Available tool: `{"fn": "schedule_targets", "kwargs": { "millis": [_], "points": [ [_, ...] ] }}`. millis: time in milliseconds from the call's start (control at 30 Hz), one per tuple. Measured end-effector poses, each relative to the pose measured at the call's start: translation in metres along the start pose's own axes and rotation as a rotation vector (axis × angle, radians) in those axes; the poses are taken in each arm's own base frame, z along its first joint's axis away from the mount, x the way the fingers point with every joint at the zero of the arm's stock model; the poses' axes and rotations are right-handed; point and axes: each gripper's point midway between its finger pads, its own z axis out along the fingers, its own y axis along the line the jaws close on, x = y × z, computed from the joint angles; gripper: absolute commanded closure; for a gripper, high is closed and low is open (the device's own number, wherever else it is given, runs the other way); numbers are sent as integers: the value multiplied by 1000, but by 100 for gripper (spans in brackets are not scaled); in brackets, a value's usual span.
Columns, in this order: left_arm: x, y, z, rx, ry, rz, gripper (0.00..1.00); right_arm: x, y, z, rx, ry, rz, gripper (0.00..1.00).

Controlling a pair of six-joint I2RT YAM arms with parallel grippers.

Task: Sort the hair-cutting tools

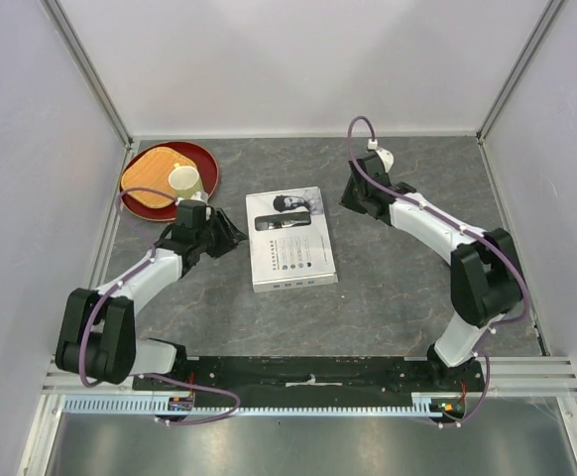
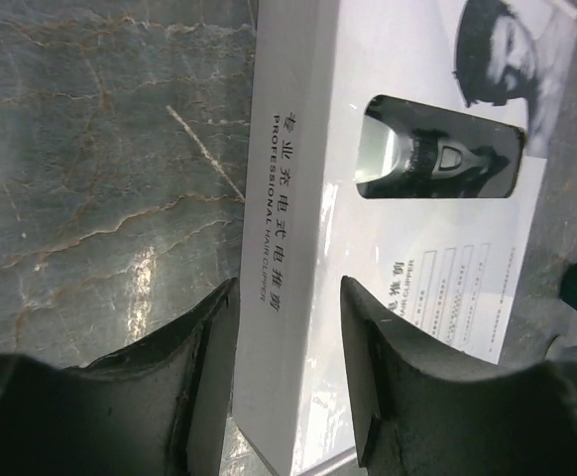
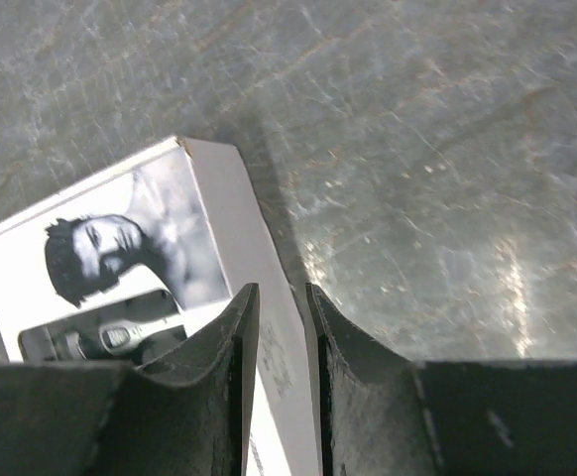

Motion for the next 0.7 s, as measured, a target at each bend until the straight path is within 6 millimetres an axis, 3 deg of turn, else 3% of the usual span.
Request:
{"fn": "schedule_targets", "kwargs": {
  "millis": [67,167,267,433,567,700],
  "points": [
    [-3,-3,-9,7,-24,4,44,-1,-8,-11,9,-5,2,67],
    [1,-5,-19,36,-34,11,41,25,-34,-28,43,47,-10,67],
    [23,-1,-25,69,13,16,40,62,-59,-40,69,144,-36,68],
    [62,7,-26,85,117,30,38,111,-81,-47,63,284,-67,70],
    [82,3,-27,128,169,47,39,145,-88,-51,28,380,-76,72],
    [88,-5,-27,177,191,61,42,155,-75,-53,-41,403,-81,73]
  ]
}}
